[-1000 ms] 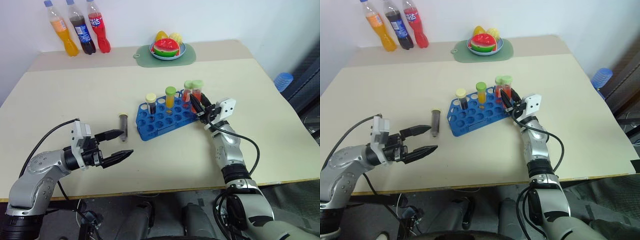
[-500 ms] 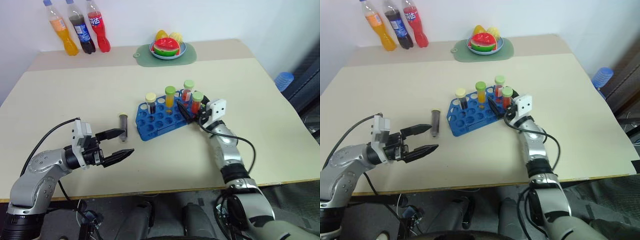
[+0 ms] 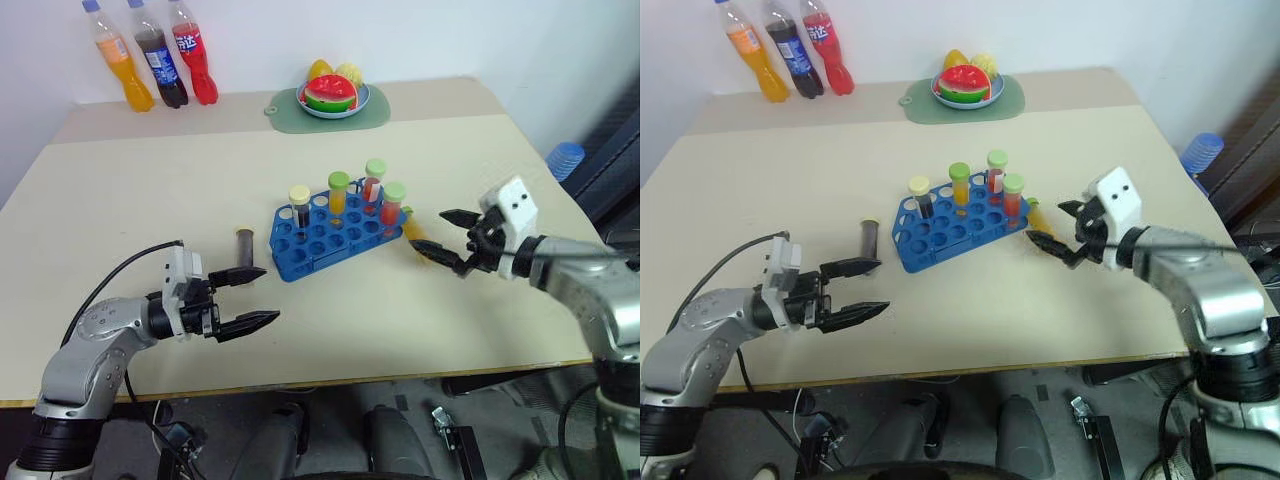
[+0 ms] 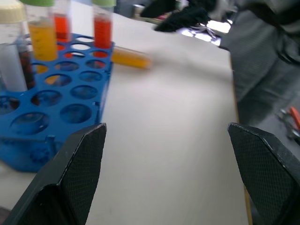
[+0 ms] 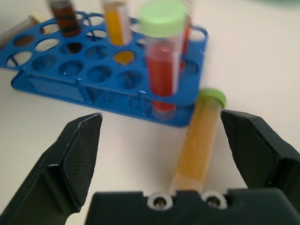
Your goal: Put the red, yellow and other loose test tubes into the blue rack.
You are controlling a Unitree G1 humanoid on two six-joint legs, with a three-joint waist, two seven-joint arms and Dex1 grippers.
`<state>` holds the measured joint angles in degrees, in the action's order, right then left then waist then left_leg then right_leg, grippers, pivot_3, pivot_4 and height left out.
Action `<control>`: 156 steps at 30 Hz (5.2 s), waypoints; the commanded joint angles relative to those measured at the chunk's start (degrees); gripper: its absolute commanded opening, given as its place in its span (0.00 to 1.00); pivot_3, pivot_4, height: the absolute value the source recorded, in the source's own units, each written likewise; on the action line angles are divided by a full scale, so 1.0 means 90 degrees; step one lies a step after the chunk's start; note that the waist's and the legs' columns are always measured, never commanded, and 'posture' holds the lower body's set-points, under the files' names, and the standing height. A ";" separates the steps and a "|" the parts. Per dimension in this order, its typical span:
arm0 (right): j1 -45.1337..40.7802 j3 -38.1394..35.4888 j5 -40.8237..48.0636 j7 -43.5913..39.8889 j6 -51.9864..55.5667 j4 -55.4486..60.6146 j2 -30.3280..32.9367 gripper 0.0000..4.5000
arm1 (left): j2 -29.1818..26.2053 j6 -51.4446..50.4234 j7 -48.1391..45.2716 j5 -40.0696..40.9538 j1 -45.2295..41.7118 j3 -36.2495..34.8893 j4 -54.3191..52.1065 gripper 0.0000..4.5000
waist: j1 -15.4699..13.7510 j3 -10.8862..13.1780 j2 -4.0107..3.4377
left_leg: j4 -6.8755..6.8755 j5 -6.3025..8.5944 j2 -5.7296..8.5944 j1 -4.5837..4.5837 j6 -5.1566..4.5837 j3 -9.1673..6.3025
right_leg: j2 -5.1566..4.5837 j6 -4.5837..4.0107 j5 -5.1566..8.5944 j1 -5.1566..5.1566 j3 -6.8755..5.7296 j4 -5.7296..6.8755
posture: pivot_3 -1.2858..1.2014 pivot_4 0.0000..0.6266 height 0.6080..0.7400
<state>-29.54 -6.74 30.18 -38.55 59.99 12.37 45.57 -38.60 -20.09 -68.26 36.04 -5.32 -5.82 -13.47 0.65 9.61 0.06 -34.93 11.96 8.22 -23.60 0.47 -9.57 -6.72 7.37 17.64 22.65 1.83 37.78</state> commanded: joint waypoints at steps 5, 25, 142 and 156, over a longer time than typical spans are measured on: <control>-0.1648 0.0772 -0.0382 -0.0030 0.0687 -0.2138 -0.0186 0.99 | -0.0106 0.0192 -0.0354 -0.0100 -0.0455 0.0143 0.0062 0.95 | 0.0011 0.0000 0.0002 | 0.0001 0.0007 0.0001 -0.0022 -0.0011 -0.0007 | -0.0003 0.0022 -0.0012 0.0002 -0.0017 -0.0028 | 0.52 0.24 1.00; -0.3635 0.3365 -0.2912 -0.1834 -0.1006 -0.6368 -0.0985 0.80 | -0.0200 -0.0273 0.0256 0.0274 0.0395 -0.0102 -0.1040 0.95 | 0.0060 -0.0007 0.0010 | -0.0021 -0.0001 0.0002 -0.0071 0.0001 -0.0006 | 0.0005 0.0025 -0.0021 0.0054 -0.0016 -0.0011 | 0.52 0.24 1.00; 0.4642 -0.0620 -0.0512 -0.0330 -0.4345 0.2958 -0.0374 0.93 | -0.0687 -0.4767 0.7171 0.2703 -0.4650 0.1403 0.2389 0.17 | -0.0025 0.0014 0.0107 | -0.0022 -0.0015 0.0009 0.0002 0.0027 0.0016 | -0.0003 0.0040 -0.0021 0.0006 -0.0002 0.0023 | 0.52 0.24 1.00; 0.4655 -0.0367 -0.0989 0.0191 -0.4509 0.2980 -0.0881 0.93 | 0.0318 -0.2724 0.1519 0.2123 -0.4174 0.1034 0.2139 0.17 | -0.0334 0.0016 0.0101 | -0.0038 0.0007 -0.0005 -0.0001 -0.0016 0.0002 | -0.0006 0.0027 -0.0030 -0.0033 -0.0045 -0.0071 | 0.52 0.24 1.00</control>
<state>12.25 -9.20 21.52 -37.80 20.47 37.12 38.15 -37.05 -45.71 -55.00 56.80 -41.21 5.10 4.40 -2.36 9.76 0.97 -35.27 12.04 8.18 -23.61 0.29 -9.53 -6.78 7.71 17.32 22.36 1.43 37.16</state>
